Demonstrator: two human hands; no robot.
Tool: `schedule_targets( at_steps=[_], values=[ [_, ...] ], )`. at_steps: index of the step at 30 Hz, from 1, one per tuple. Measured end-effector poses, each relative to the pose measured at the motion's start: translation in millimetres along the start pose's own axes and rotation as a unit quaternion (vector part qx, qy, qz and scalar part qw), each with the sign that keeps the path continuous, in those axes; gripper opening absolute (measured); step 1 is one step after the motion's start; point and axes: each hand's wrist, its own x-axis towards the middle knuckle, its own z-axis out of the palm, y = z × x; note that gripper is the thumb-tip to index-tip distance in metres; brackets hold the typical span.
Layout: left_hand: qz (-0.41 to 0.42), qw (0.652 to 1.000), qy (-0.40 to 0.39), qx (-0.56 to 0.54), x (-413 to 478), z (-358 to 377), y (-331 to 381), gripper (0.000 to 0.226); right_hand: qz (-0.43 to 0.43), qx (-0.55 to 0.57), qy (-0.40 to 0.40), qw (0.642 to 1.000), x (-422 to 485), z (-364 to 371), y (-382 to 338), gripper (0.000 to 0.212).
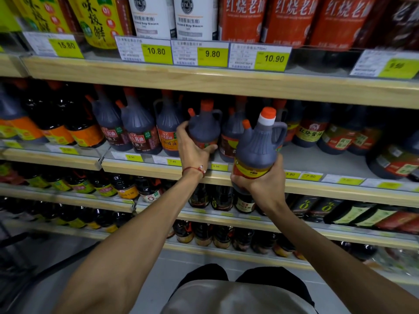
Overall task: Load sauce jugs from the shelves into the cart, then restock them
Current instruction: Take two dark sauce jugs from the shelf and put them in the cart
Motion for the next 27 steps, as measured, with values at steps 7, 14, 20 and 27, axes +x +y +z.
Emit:
schedule_targets(
  at_steps=[7, 14, 20, 27],
  values=[
    [-0.017, 0.992, 0.048, 0.112, -3, 2, 7, 0.095, 0.004, 0.008, 0.015, 1.0, -8, -2, 4, 0.092],
    [-0.062, 0.998, 0.003, -0.001, 0, -3, -12, 0.066, 0.008, 0.0, 0.012, 1.0, -14, -2, -3, 0.094],
    [-0.078, 0.996, -0.03, -0.033, -20, -22, 3, 0.047, 0.03, 0.004, 0.009, 0.999, -30, -7, -21, 0.094],
    [-0.127, 0.861, -0.471, -0.142, -39, -49, 80, 0.056, 0.059, 0.012, 0.024, 0.998, -54, -25, -50, 0.093]
  ],
)
